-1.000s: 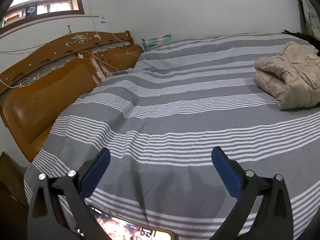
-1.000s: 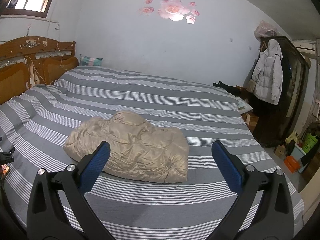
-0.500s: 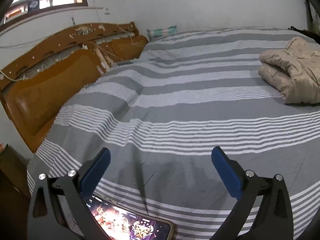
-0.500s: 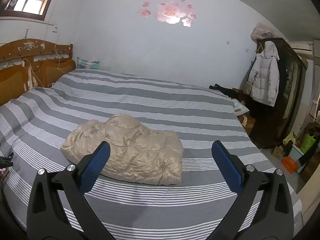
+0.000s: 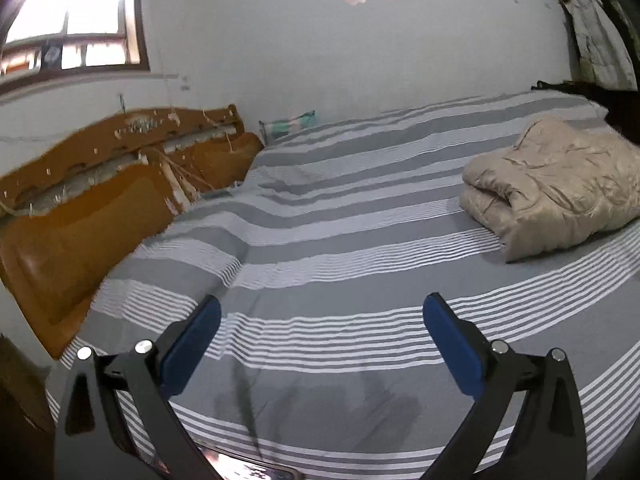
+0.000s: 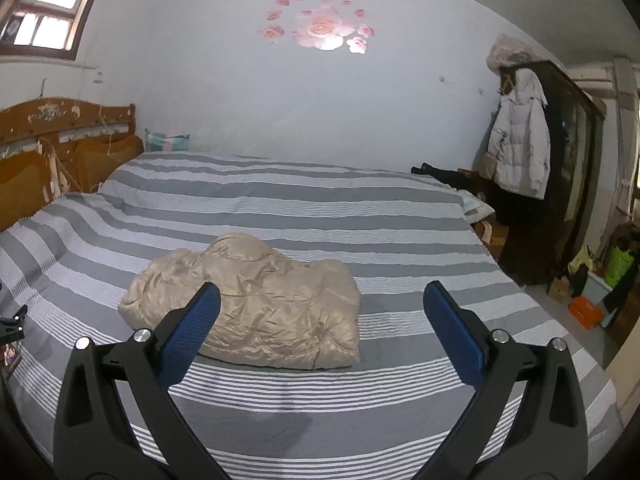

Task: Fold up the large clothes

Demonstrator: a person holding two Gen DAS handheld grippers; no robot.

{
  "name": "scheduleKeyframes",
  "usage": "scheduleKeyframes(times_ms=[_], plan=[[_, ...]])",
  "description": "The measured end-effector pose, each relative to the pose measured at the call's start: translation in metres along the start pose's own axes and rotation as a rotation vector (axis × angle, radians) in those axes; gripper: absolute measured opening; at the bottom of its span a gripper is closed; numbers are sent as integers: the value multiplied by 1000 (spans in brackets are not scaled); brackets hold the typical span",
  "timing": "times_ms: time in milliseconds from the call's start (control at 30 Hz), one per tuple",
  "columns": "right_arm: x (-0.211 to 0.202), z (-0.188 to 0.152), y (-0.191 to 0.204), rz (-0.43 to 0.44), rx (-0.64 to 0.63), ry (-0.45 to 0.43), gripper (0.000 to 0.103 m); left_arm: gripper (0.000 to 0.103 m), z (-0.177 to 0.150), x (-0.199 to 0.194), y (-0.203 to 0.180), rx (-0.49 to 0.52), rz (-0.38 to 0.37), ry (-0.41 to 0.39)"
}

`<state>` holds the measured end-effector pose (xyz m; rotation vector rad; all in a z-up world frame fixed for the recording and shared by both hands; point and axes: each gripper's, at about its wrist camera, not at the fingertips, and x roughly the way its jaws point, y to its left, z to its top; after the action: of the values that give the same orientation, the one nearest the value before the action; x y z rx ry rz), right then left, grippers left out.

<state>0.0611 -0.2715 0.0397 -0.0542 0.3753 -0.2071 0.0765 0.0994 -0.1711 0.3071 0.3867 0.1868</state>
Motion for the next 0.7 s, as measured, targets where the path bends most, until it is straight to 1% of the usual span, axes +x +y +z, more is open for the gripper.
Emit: scheduleKeyframes(times_ms=[67, 167, 200, 267, 367, 433, 500, 533, 600, 667, 700], plan=[[0, -5, -10, -11, 17, 5, 100, 101, -8, 5, 1, 30, 22, 22], [1, -11, -22, -25, 32, 20, 100, 101, -27, 20, 8, 41, 49, 78], [3, -13, -26, -29, 38, 28, 100, 101, -29, 25, 13, 16, 47, 103], [3, -13, -29, -37, 36, 28, 100, 101, -27, 26, 19, -12, 50, 93], [4, -9, -31, -41, 40, 17, 100, 101, -29, 26, 15, 26, 5, 72], [4, -8, -30, -41, 37, 13, 100, 101, -28, 24, 10, 74, -48, 38], [4, -7, -26, -39, 25, 12, 100, 101, -29, 23, 7, 132, -76, 18], [4, -7, -24, -38, 18, 13, 100, 101, -31, 23, 5, 151, -93, 22], [6, -7, -20, -38, 7, 18, 100, 101, -38, 22, 4, 154, -153, 27], [7, -6, -18, -38, 5, 21, 100, 101, -44, 18, 5, 148, -160, 10], [8, -5, -19, -36, 2, 21, 100, 101, -47, 14, 5, 148, -151, -5]])
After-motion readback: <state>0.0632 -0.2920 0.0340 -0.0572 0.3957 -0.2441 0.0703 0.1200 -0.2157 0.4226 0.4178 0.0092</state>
